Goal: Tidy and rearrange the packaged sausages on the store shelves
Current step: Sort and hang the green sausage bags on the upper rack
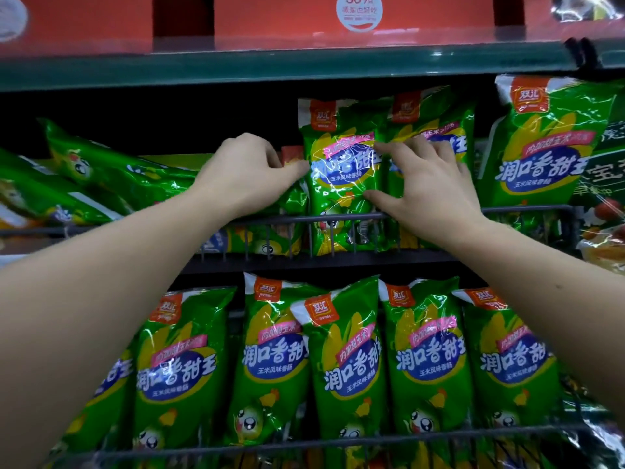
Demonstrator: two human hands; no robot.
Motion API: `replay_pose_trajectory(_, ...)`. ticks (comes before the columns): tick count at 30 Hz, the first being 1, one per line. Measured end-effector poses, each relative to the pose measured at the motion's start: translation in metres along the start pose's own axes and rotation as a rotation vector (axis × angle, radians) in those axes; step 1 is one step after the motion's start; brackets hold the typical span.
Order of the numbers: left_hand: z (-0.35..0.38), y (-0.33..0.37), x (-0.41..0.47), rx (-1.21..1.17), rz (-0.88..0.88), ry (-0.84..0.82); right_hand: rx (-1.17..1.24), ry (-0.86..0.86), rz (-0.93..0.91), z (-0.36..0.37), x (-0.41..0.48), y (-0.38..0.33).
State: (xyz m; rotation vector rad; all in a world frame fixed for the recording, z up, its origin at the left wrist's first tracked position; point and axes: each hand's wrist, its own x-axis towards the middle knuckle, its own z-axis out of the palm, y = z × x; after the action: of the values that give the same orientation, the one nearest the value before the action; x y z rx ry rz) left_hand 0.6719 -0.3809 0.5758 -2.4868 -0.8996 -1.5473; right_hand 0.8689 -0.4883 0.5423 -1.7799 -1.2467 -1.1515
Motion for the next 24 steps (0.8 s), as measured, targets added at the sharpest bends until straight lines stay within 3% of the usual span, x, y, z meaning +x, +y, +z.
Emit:
replay_pose_trajectory(5,-0.021,-0.020,-0.017,0.003,0.174,0.103,0.064,0.105,-0.049,0.000,-0.004,-0.001)
replay_pose_trajectory(9,-0.033,-0.045,-0.028,0.052,0.247,0.191,0.157,0.190,-0.207,-0.001,-0.001,-0.025)
replay_pose_trajectory(16,-0.047,-0.087,-0.048,0.215,0.199,0.230,0.340,-0.018,-0.438,-0.001,0.003,-0.083)
replay_pose_trajectory(19,-0.051,-0.099,-0.049,0.272,0.168,0.248,0.321,-0.120,-0.482,0.004,0.005,-0.108)
replay_pose_trajectory(24,-0.055,-0.124,-0.048,0.154,0.125,0.245,0.205,-0.145,-0.494,0.010,0.014,-0.141)
